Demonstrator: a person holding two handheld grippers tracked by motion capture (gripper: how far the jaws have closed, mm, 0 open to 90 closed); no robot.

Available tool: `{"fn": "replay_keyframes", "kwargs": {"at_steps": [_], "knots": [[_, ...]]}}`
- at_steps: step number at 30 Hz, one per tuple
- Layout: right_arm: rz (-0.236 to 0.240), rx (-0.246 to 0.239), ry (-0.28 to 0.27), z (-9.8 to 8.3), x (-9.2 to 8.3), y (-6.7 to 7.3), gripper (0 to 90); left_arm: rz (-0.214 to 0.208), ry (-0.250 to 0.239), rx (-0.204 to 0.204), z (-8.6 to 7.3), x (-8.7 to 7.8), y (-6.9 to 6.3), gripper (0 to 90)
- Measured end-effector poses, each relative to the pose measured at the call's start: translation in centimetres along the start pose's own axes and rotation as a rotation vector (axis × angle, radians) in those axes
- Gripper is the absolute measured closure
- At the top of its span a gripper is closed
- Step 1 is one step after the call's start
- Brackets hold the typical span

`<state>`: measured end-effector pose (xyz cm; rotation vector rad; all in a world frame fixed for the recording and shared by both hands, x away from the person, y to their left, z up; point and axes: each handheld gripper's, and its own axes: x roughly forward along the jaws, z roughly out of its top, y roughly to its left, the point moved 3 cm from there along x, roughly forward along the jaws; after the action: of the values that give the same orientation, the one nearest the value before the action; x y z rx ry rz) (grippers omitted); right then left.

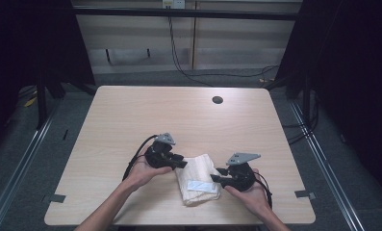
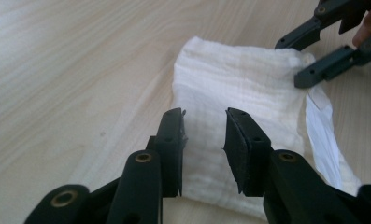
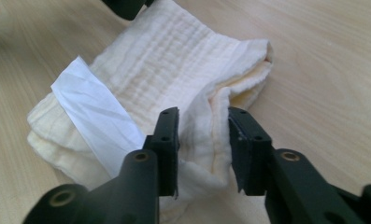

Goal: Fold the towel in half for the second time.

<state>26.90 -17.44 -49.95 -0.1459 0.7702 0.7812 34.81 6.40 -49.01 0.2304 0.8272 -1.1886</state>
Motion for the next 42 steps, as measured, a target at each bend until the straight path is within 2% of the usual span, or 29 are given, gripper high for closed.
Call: {"fn": "replay_keyframes", "kwargs": {"at_steps": [1, 3, 5, 9, 11, 14, 18, 20, 23, 26, 30, 33, 36, 38, 42], "knots": [[0.0, 0.0, 0.0, -0.1, 0.0, -0.1, 73.4, -0.006, 0.006, -0.004, -0.2, 0.4, 0.1, 64.9], [0.004, 0.022, 0.009, -0.4, -0.2, -0.3, 72.5, 0.024, 0.035, 0.006, -0.5, 1.1, 0.3, 65.8], [-0.003, 0.022, 0.007, -0.7, -0.5, -0.5, 72.7, 0.024, 0.045, -0.003, -0.8, 1.7, 0.5, 65.7], [0.008, 0.035, 0.025, -1.6, -0.7, -0.7, 71.0, 0.015, 0.036, -0.004, -0.8, 2.4, 1.1, 63.1], [0.013, 0.035, 0.027, -1.9, -0.8, -0.6, 66.4, 0.054, 0.055, 0.006, -0.7, 2.7, 1.4, 59.6], [0.004, 0.046, 0.013, -1.9, -1.0, -0.7, 55.8, 0.049, 0.035, -0.011, -0.4, 3.1, 1.8, 58.4], [-0.021, 0.047, -0.005, -1.6, -1.2, -0.9, 48.6, 0.051, 0.037, 0.01, -0.2, 3.3, 1.4, 57.9], [-0.02, 0.047, -0.016, -1.5, -1.4, -1.1, 47.3, 0.051, 0.022, 0.02, 0.0, 2.9, 1.1, 57.4], [-0.024, 0.059, -0.03, -1.2, -1.6, -1.4, 46.2, 0.049, -0.009, 0.004, 0.3, 2.0, 0.8, 55.3], [-0.021, 0.051, -0.048, -0.9, -1.6, -1.5, 45.7, 0.049, -0.029, 0.005, 0.5, 1.1, 0.7, 55.3], [0.003, 0.034, -0.055, -0.8, -1.5, -1.4, 45.4, 0.046, -0.058, -0.005, 0.5, 0.0, 0.4, 62.3], [0.006, 0.025, -0.064, -0.4, -1.7, -1.4, 46.9, 0.042, -0.064, 0.007, 0.4, -0.6, 0.1, 66.3], [0.007, 0.02, -0.085, 0.3, -2.1, -1.6, 48.3, 0.04, -0.075, 0.007, 0.2, -1.2, -0.1, 67.2], [-0.002, 0.018, -0.107, 0.8, -2.7, -1.8, 48.7, 0.04, -0.076, -0.002, 0.0, -1.9, -0.2, 65.1], [-0.018, 0.027, -0.153, 1.6, -4.0, -2.3, 47.9, 0.048, -0.096, -0.023, -0.6, -3.7, -0.5, 54.8]]}}
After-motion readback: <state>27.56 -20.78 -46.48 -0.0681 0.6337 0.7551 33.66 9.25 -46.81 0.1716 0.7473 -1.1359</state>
